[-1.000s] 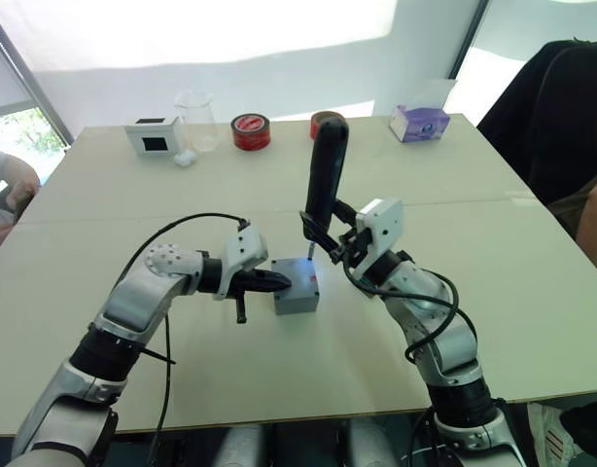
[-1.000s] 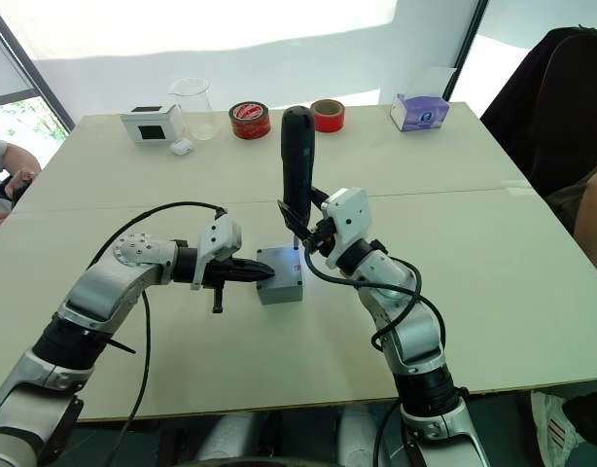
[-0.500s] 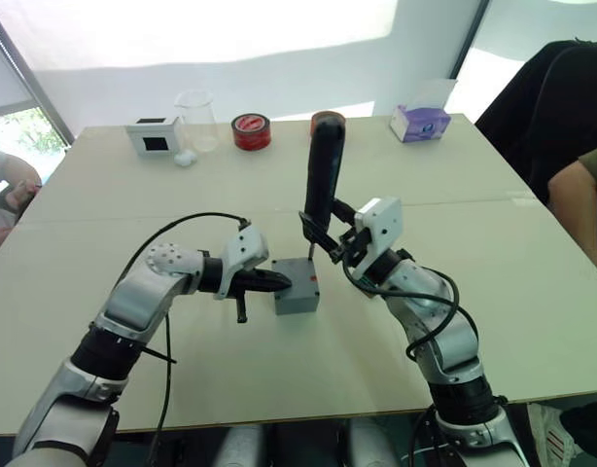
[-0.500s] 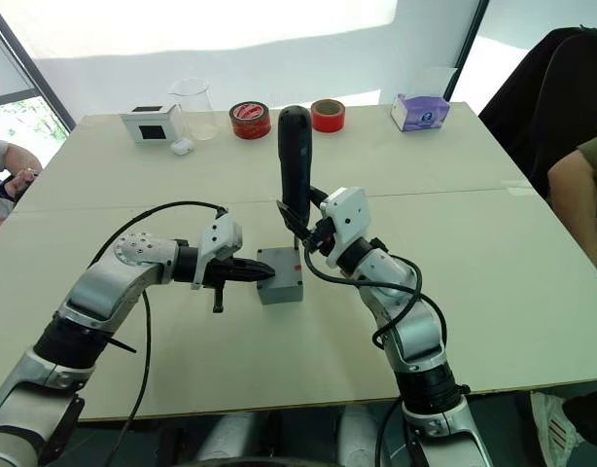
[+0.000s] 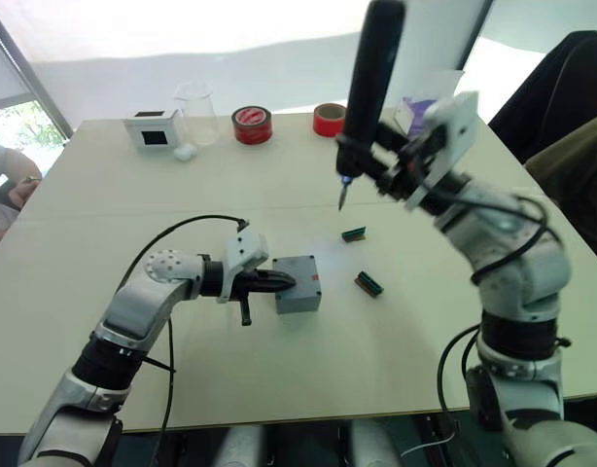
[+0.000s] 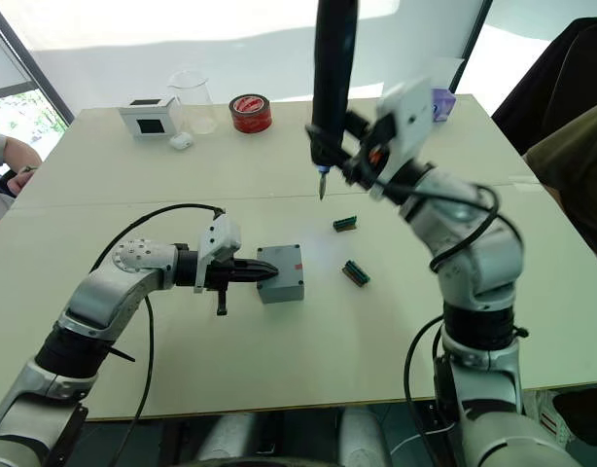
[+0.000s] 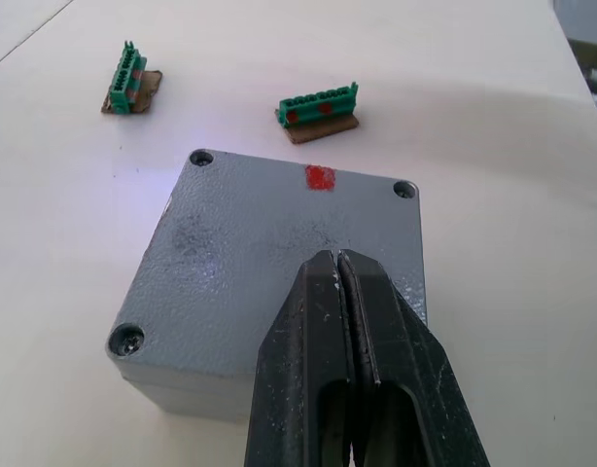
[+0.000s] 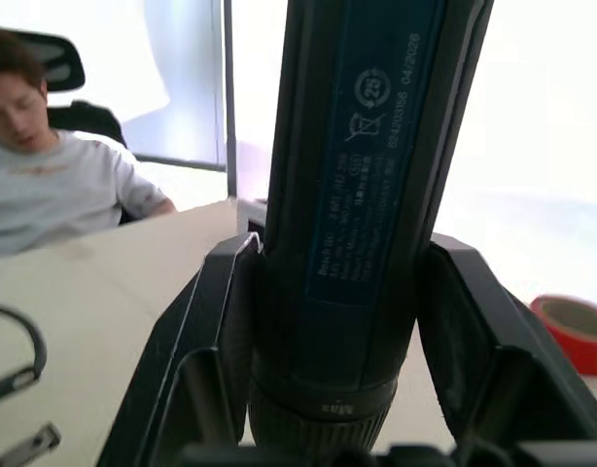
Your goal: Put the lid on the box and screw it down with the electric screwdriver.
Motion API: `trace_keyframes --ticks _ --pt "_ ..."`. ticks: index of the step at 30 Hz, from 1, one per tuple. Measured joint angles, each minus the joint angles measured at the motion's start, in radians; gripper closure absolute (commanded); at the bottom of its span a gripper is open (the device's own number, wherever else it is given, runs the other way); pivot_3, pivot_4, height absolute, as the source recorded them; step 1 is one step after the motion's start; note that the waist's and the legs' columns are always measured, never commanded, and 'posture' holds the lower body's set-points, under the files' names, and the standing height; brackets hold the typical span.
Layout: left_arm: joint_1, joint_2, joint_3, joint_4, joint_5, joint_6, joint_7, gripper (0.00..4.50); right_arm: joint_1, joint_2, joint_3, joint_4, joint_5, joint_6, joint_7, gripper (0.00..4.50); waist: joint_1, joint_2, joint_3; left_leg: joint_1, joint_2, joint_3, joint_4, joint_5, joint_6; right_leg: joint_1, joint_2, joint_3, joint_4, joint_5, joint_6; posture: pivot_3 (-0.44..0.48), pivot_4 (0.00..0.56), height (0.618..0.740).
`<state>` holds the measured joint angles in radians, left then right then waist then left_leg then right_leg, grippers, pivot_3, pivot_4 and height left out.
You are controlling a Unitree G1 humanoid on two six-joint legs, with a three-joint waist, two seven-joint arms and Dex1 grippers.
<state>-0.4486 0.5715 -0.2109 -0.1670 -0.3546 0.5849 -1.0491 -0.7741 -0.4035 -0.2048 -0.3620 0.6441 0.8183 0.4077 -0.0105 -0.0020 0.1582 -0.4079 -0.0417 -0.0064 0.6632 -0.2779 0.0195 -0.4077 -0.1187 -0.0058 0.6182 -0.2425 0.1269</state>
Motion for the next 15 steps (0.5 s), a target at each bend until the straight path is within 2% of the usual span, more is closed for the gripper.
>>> trace_keyframes --ticks 2,5,7,8,10,13,15 --pt "0.006 -0.012 0.014 -0.001 -0.029 0.024 0.010 4.50 -0.059 -0.011 -0.064 0.027 0.089 0.138 -0.061 2.59 -0.001 0.000 0.000 0.000 0.000 0.000 0.000 0.000 0.000 -0.001 0.000 0.000 0.000 0.000 0.000 0.000 0.150 0.740" --pt "0.013 -0.004 0.045 -0.004 -0.077 0.069 0.005 4.50 -0.157 -0.133 -0.123 0.146 0.184 0.452 -0.097 2.59 0.001 0.000 0.003 -0.002 0.000 0.000 0.000 0.000 0.000 -0.001 -0.002 0.000 -0.001 -0.001 -0.003 0.000 0.150 0.740" --pt "0.016 0.025 0.079 -0.040 -0.129 0.113 -0.011 4.50 -0.179 -0.318 -0.077 0.263 0.197 0.637 -0.071 2.59 0.011 -0.002 0.007 -0.004 0.000 -0.001 0.000 0.000 0.001 -0.001 -0.005 -0.001 -0.004 -0.002 -0.005 0.000 0.150 0.740" --pt "0.017 0.060 0.107 -0.084 -0.167 0.138 -0.028 4.50 -0.168 -0.453 -0.007 0.371 0.191 0.725 -0.052 2.59 0.020 -0.003 0.008 -0.006 0.000 -0.001 0.000 -0.001 0.001 -0.002 -0.006 -0.002 -0.006 -0.002 -0.006 0.000 0.150 0.740" --pt "0.028 0.106 0.149 -0.135 -0.200 0.153 -0.045 4.50 -0.121 -0.559 0.061 0.507 0.163 0.787 -0.050 2.59 0.020 -0.001 0.009 -0.009 -0.003 0.002 0.000 -0.002 0.003 -0.005 -0.009 -0.002 -0.008 -0.003 -0.007 0.000 0.150 0.740" --pt "0.063 0.129 0.141 -0.203 -0.213 0.160 -0.047 4.50 -0.093 -0.587 0.173 0.637 0.171 0.790 0.003 2.59 -0.009 0.007 0.013 -0.019 -0.004 0.009 0.001 -0.001 0.003 -0.018 -0.009 0.002 -0.004 0.000 -0.002 0.000 0.150 0.740" --pt "0.080 0.131 0.127 -0.238 -0.224 0.171 -0.043 4.50 -0.098 -0.590 0.228 0.694 0.174 0.790 0.032 2.59 -0.016 0.008 0.015 -0.019 -0.002 0.009 0.001 0.000 0.001 -0.019 -0.004 0.002 -0.004 0.001 0.001 0.000 0.150 0.740"
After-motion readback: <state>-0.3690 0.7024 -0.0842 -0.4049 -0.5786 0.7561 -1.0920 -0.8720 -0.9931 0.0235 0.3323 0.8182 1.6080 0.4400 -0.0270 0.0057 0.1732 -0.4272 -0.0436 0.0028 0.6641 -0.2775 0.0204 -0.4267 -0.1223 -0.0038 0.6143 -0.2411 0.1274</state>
